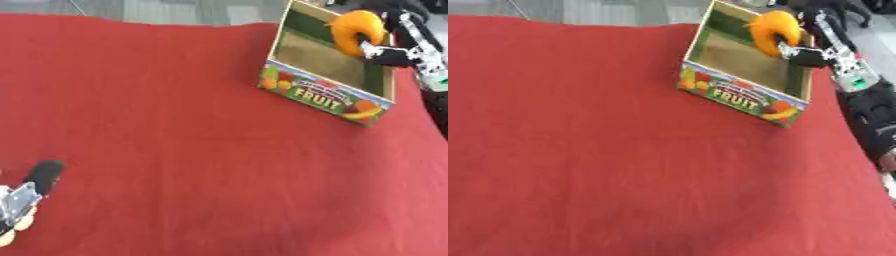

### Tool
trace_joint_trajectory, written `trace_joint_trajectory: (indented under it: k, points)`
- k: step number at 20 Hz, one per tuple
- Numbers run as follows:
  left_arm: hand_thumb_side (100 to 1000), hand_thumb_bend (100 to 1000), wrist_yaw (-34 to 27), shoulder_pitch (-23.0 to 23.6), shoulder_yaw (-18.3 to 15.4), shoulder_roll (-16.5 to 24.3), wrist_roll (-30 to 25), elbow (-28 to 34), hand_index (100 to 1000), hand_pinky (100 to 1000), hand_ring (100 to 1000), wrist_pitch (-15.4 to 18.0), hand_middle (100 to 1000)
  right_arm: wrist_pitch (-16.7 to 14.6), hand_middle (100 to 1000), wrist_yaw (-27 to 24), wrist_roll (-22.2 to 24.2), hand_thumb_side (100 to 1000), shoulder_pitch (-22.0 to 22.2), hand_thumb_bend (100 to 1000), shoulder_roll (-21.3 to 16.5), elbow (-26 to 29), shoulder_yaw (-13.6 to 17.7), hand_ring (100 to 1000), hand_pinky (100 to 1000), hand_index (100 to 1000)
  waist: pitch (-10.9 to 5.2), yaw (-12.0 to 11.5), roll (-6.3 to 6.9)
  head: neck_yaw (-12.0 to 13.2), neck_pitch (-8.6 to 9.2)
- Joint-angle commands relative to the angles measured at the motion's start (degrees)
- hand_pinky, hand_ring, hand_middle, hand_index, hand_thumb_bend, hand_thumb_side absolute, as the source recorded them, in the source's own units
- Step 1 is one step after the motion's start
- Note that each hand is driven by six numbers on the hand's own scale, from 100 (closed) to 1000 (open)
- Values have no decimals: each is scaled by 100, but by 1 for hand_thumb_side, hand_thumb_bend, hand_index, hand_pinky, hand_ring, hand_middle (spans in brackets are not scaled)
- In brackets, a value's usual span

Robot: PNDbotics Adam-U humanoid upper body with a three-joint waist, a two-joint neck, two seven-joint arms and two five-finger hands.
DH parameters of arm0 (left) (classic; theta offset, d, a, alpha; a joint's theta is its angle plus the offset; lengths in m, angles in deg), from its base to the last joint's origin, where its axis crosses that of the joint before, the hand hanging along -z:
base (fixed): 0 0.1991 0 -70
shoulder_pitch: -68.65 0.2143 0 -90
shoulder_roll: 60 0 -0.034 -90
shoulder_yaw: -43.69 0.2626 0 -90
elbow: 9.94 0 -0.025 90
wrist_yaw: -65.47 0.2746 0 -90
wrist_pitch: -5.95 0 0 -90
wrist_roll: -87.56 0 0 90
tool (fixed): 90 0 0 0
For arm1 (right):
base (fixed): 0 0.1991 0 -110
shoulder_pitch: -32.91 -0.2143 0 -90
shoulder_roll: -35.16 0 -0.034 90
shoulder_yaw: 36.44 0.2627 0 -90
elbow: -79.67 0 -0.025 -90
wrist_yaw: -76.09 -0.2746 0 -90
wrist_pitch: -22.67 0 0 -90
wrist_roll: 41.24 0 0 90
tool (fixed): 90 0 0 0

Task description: Pick up the objects with one hand, pass them to the other hand, and then place them into the box on the other side of the table.

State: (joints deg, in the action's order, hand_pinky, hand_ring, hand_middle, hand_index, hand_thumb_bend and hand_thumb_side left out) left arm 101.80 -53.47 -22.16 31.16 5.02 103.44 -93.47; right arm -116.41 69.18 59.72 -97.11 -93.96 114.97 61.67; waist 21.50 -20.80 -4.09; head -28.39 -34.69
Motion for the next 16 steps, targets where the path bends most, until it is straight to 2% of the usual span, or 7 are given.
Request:
trace_joint_trajectory:
  k: [1, 2, 3, 5, 7, 9, 16]
  points:
    - [623, 583, -4, -67, -52, 103, 12, 122, 804, 645, 712, 4, 612, -3, 455, 82, -13, 100, -83, 100, -182, 79, 15, 1000, 832, 618, -105, 3, 3, -12, -15]
    - [622, 588, 1, -69, -55, 109, 13, 122, 804, 645, 712, 2, 612, -8, 522, 104, 6, 100, -84, 100, -183, 88, 9, 1000, 843, 689, -106, 2, 3, -12, -19]
    - [623, 588, 6, -70, -58, 115, 15, 122, 804, 646, 712, -1, 612, -34, 690, 142, 53, 100, -86, 100, -190, 114, -3, 1000, 890, 849, -107, 3, 4, -8, -26]
    - [623, 589, 13, -60, -64, 124, 16, 122, 805, 647, 712, -12, 612, -185, 807, 270, 246, 100, -96, 100, -209, 213, -16, 1000, 962, 956, -114, 9, 11, 12, -49]
    - [623, 589, 17, -45, -68, 128, 16, 122, 805, 648, 712, -23, 613, -264, 860, 328, 393, 100, -120, 100, -216, 309, 14, 1000, 1000, 1000, -125, 19, 19, 31, -55]
    - [621, 589, 21, -34, -71, 126, 16, 122, 805, 648, 712, -31, 613, -283, 884, 351, 468, 100, -138, 100, -230, 404, 56, 1000, 1000, 1000, -141, 34, 24, 34, -67]
    - [619, 588, 22, -1, -87, 123, 19, 122, 805, 648, 685, -50, 613, -289, 872, 414, 518, 100, -149, 100, -267, 481, 107, 1000, 1000, 1000, -199, 72, 38, 60, -129]
